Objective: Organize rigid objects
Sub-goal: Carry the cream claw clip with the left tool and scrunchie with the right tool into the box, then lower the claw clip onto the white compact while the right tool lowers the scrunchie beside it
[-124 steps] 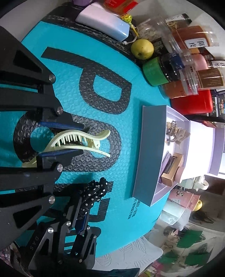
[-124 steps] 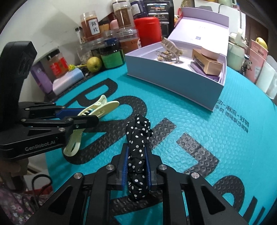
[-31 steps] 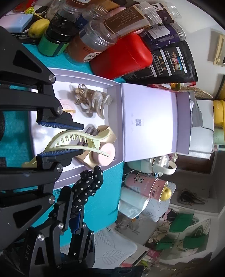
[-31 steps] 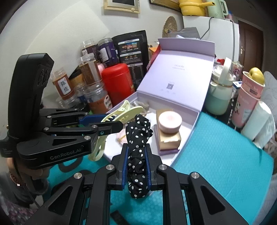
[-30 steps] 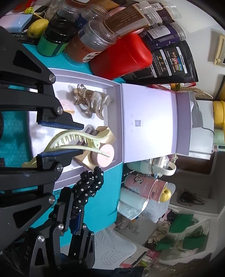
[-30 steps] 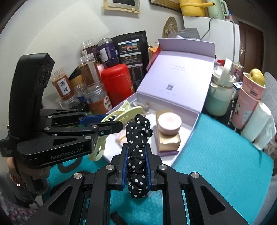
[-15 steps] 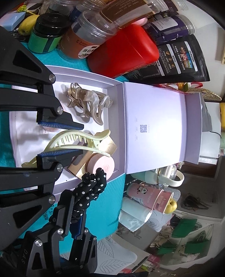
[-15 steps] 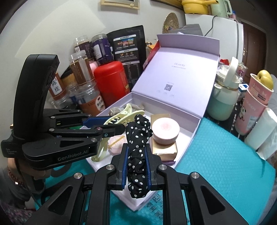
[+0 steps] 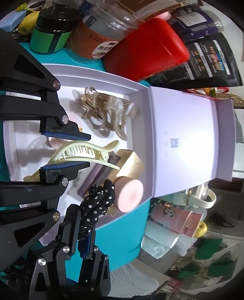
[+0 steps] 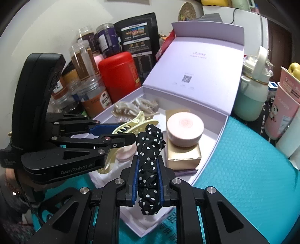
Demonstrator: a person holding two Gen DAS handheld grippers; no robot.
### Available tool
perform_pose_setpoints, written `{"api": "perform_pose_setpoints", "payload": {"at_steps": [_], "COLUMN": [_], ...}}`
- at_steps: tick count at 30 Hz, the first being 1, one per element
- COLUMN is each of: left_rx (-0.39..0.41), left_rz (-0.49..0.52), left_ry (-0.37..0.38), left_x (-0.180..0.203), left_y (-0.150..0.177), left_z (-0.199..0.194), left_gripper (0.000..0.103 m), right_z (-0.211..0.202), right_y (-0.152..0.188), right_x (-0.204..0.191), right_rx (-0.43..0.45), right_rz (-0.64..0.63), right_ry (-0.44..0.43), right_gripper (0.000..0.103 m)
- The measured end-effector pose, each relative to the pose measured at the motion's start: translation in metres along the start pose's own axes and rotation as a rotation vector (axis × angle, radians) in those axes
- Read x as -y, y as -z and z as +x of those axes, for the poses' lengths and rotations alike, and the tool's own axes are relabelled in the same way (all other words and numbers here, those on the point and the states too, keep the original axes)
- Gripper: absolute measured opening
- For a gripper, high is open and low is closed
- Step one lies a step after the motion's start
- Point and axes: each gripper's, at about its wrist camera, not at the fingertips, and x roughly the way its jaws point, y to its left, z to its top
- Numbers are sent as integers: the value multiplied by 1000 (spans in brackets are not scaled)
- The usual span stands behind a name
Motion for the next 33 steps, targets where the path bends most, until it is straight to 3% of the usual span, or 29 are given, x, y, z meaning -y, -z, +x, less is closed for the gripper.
{"api": "perform_pose_setpoints", "payload": {"at_steps": [15,33], "left_rx": [-71,-70], "left_rz": [62,116], "left_ry": [-37,-65], "left_x": [3,9], "left_y": [17,12], "left_z": [25,33], "left_gripper": [21,21], "right_z": [32,44], "right_y": [13,8], "right_x": [-7,-10], "right_rx": [-62,-113], "right_rz": [-23,-48], "right_ry": [-27,26], "right_gripper": [17,17]}}
